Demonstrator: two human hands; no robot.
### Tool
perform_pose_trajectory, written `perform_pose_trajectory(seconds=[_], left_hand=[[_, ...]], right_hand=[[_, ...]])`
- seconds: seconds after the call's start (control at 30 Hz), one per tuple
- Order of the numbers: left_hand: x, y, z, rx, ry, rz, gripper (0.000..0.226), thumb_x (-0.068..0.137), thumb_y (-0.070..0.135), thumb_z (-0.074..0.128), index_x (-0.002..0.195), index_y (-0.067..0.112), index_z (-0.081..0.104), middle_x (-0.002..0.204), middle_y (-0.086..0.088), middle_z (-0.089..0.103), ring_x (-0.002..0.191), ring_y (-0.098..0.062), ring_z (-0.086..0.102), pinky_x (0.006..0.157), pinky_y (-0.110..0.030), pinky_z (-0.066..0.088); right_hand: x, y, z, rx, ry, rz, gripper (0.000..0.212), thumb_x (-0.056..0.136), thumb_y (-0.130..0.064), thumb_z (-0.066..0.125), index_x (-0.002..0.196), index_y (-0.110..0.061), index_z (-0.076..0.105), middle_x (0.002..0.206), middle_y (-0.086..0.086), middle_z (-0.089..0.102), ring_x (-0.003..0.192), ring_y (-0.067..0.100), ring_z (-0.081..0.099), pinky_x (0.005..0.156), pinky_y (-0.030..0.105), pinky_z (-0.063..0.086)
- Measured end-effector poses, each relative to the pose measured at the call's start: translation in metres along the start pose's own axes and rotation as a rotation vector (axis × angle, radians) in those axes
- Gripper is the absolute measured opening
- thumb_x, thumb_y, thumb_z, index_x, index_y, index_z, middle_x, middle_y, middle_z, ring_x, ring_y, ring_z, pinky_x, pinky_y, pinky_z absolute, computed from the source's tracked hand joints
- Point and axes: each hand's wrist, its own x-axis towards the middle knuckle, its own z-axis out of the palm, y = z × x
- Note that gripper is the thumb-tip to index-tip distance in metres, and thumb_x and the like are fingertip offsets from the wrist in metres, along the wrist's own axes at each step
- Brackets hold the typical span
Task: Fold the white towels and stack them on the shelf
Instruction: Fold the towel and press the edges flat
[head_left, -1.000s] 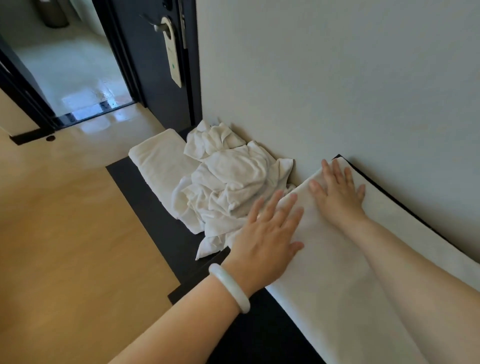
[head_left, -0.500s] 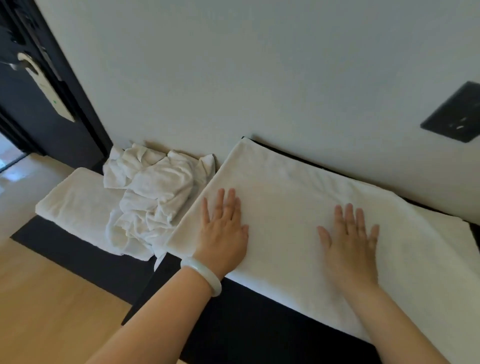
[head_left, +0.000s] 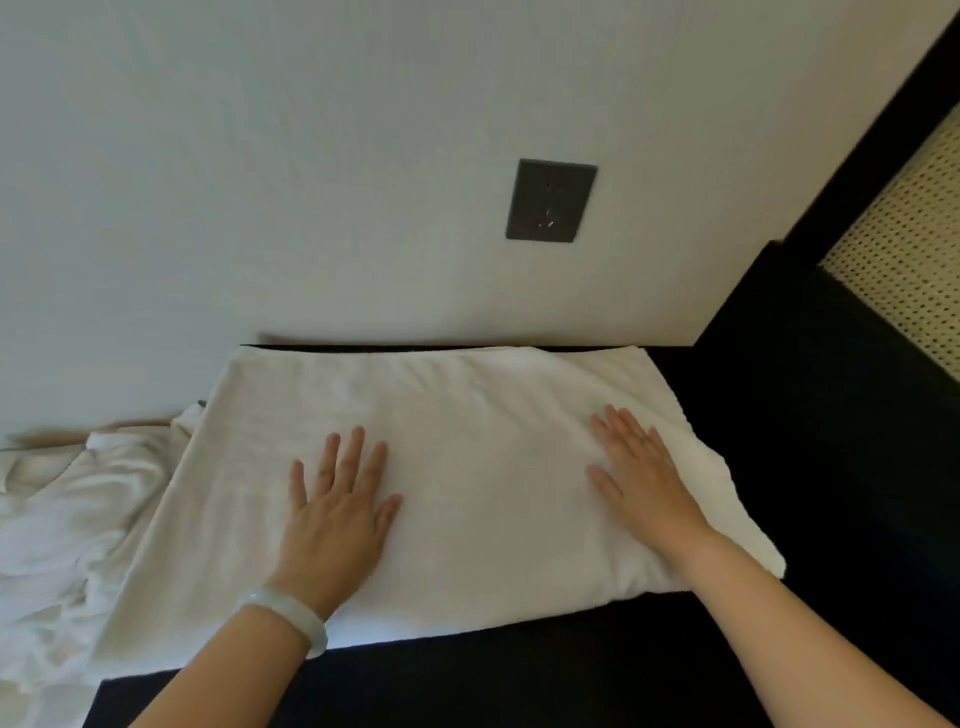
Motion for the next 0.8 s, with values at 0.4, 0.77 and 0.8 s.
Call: perform_pose_trajectory(seconds=[0.4,0.77,0.8], left_hand=[[0.034,0.029,0.021,0.033,-0.019,0.162,0.073,0.084,0.061,-0.017,0.152,0.036,-0.014,0.161,0.011,-0.017,0.148,-0.012,-0.016,0.121,-0.048,-0.005],[0.015,0.191,0.037,-0.006,-0.062,0.650,0.070,0.085,0.064,-0.017,0.149,0.036,-0.024,0.156,0.010,-0.032,0.145,-0.015,-0.029,0.117,-0.043,-0.020],[0.016,0.194,0.040,0.012,-0.065,0.643,0.071,0.084,0.065,-0.017,0.149,0.037,-0.025,0.156,0.010,-0.032,0.144,-0.014,-0.030,0.118,-0.044,-0.019]], right_hand=[[-0.035,0.051,-0.008,0.561,-0.090,0.177,0.042,0.104,-0.040,0.044,0.140,-0.057,0.030,0.155,-0.028,0.019,0.143,-0.010,0.013,0.116,0.015,0.005],[-0.136,0.102,-0.036,0.860,0.101,0.752,0.013,0.088,-0.021,0.074,0.098,-0.028,0.070,0.101,-0.008,0.067,0.094,0.008,0.061,0.069,0.021,0.044],[-0.137,0.100,-0.036,0.877,0.124,0.754,0.016,0.087,-0.019,0.075,0.098,-0.029,0.070,0.101,-0.008,0.066,0.093,0.008,0.060,0.068,0.021,0.043]])
